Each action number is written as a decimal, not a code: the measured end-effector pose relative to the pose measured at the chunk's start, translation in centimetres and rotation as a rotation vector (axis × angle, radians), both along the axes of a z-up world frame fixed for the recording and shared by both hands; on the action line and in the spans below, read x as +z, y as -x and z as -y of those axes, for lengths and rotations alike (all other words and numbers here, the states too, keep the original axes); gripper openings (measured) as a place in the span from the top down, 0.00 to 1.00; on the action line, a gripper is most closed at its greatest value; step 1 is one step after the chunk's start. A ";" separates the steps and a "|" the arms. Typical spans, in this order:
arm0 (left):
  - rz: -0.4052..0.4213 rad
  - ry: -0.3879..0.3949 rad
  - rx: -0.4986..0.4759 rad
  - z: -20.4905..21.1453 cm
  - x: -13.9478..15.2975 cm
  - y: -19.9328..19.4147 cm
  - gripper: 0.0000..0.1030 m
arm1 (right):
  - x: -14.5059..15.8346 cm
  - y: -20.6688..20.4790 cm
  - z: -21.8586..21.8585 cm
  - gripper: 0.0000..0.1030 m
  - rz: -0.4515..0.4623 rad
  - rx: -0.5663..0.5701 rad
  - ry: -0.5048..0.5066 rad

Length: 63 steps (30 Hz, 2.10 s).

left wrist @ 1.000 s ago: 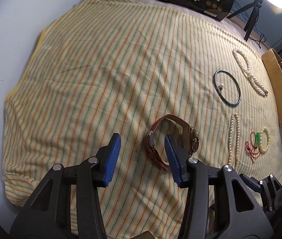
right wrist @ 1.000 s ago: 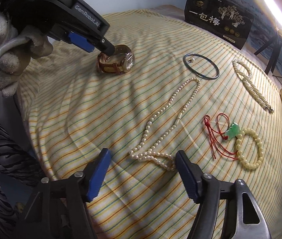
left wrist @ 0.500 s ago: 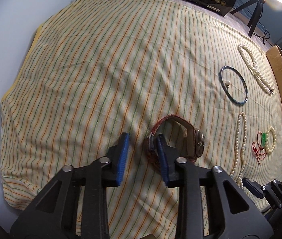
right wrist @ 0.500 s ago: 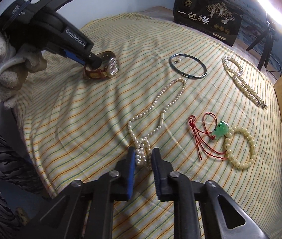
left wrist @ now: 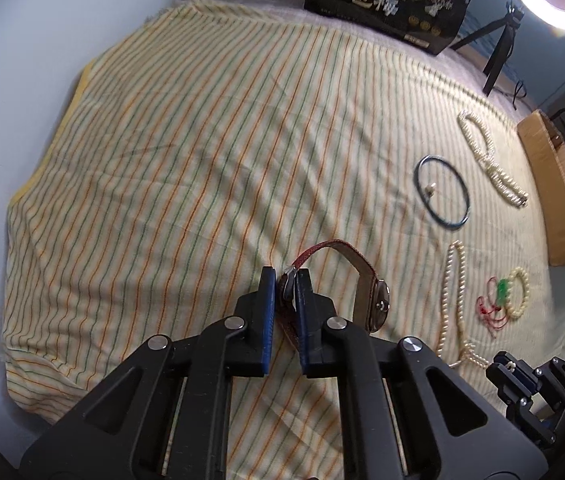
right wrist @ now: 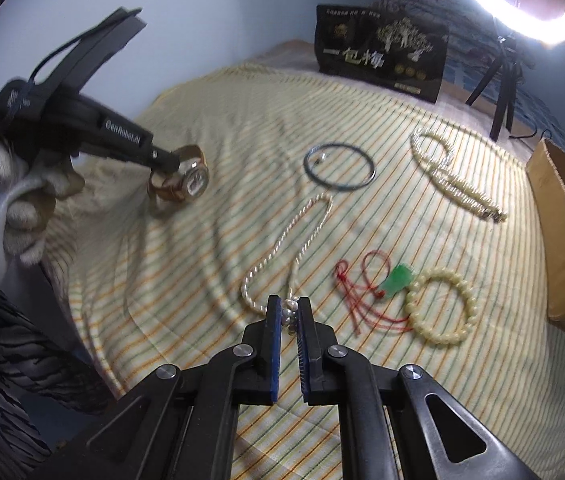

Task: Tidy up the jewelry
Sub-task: 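Close the left tool on the watch strap while the right tool grips the pearl necklace, then lift and carry the watch with the left tool while the right tool carries the pearls to the box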

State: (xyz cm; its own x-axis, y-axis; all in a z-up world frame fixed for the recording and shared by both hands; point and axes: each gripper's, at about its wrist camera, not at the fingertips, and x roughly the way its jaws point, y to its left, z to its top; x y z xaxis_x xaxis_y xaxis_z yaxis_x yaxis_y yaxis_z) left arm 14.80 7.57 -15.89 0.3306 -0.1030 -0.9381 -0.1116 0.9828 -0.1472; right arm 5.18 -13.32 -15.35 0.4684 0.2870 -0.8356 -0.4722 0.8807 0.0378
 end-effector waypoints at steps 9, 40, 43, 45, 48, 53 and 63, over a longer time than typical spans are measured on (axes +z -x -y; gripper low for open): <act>0.101 0.028 -0.005 0.8 3.7 0.1 0.93 | 4.4 -0.4 0.5 0.95 0.095 -0.025 -0.062; 0.297 0.065 -0.215 14.8 11.3 0.1 0.93 | 18.3 -3.3 11.8 0.95 0.394 -0.275 -0.166; 0.305 0.071 -0.232 16.5 11.6 -0.2 0.93 | 19.1 -4.4 13.1 0.95 0.412 -0.300 -0.158; 0.308 0.078 -0.243 17.7 11.7 -0.5 0.93 | 19.2 -5.1 13.9 0.95 0.419 -0.316 -0.149; 0.313 0.083 -0.269 19.9 11.9 -1.0 0.93 | 19.5 -5.6 15.5 0.95 0.430 -0.342 -0.129; 0.314 0.095 -0.315 23.2 11.8 -1.5 0.93 | 19.3 -6.6 18.5 0.95 0.439 -0.399 -0.101; 0.292 0.121 -0.367 29.4 10.6 -2.8 0.93 | 17.6 -8.2 24.3 0.95 0.403 -0.513 -0.049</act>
